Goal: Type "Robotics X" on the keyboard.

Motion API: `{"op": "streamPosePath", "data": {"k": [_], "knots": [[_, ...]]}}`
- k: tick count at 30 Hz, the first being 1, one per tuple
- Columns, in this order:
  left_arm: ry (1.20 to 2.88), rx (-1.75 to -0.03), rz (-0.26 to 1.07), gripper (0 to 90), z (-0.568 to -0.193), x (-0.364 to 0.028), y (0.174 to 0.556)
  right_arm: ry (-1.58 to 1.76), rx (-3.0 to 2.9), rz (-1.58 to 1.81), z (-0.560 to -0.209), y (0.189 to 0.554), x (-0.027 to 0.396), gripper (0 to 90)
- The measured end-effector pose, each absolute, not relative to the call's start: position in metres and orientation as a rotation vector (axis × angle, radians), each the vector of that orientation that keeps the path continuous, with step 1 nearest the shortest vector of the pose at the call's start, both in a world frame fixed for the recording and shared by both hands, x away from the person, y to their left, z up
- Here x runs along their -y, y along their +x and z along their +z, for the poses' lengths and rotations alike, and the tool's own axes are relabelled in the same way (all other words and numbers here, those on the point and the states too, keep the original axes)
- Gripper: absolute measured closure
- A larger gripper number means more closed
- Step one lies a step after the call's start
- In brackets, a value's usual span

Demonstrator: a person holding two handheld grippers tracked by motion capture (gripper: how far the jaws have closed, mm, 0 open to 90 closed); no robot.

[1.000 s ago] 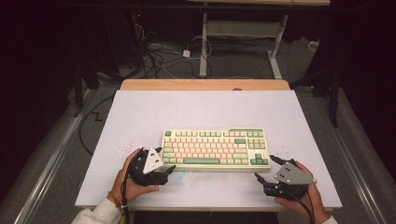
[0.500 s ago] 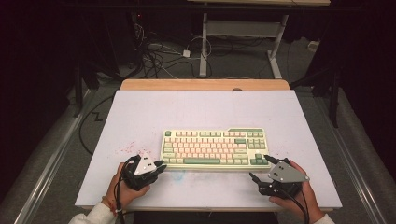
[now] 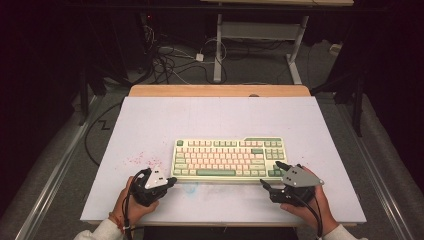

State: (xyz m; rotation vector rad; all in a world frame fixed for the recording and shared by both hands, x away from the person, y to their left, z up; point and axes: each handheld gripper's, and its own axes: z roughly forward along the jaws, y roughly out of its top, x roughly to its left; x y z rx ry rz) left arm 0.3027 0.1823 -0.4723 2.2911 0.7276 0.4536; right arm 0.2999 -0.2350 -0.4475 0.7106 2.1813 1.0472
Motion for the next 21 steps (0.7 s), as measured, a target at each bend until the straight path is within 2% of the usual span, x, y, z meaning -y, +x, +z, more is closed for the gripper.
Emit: {"op": "streamPosePath", "data": {"k": [21], "knots": [[2.248, -0.746, 0.476, 87.6, -0.447, -0.155, 0.345, 0.702, -2.182, 1.036, -0.449, 0.301, 0.234, 25.6]]}}
